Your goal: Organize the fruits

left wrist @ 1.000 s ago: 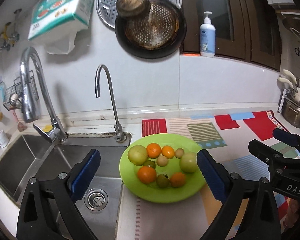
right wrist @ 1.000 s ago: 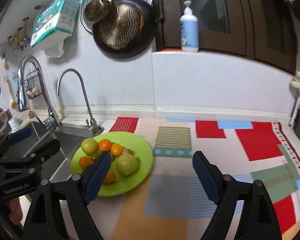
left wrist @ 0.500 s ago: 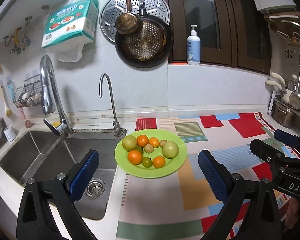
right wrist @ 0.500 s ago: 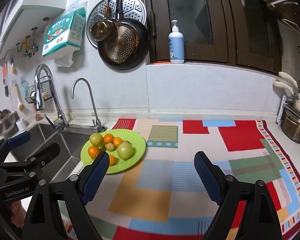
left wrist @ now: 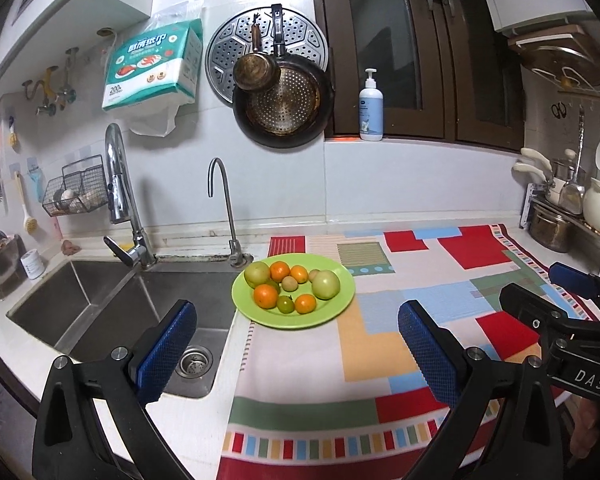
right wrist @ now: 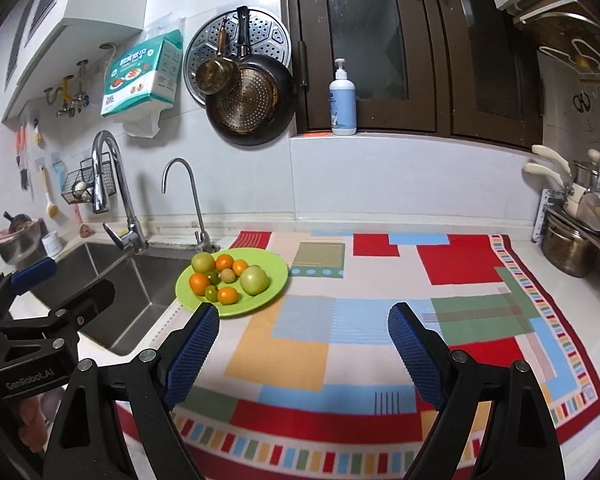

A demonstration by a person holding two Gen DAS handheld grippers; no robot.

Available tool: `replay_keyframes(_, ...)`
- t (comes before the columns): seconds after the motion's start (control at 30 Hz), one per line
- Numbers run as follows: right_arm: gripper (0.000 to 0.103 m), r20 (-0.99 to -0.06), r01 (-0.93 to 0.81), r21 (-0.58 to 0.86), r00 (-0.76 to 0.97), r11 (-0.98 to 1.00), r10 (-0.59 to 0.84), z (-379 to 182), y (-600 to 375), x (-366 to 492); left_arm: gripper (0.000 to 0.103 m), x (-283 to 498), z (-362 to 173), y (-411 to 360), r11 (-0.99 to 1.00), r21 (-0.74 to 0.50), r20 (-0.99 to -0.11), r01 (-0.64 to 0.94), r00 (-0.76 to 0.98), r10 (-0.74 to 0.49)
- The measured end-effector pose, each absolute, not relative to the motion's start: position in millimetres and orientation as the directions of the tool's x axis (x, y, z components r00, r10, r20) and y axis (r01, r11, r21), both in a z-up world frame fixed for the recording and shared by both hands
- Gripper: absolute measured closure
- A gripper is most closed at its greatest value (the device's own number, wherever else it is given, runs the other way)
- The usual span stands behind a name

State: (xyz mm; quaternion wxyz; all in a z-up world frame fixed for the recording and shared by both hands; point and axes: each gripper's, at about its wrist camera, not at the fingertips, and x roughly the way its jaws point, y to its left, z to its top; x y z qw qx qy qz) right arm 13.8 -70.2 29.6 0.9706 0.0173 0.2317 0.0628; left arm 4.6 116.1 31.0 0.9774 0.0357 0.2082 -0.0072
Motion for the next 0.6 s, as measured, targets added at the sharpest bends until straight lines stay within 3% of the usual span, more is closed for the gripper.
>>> replay_keyframes(0.6,0.016,-0.456,-0.093,0.057,0.883,0.994,0.109,29.1,-81.1,-39.0,0.000,-42.6,32.7,103.7,0.996,0.077,-0.407,0.041,0.914,-0.006)
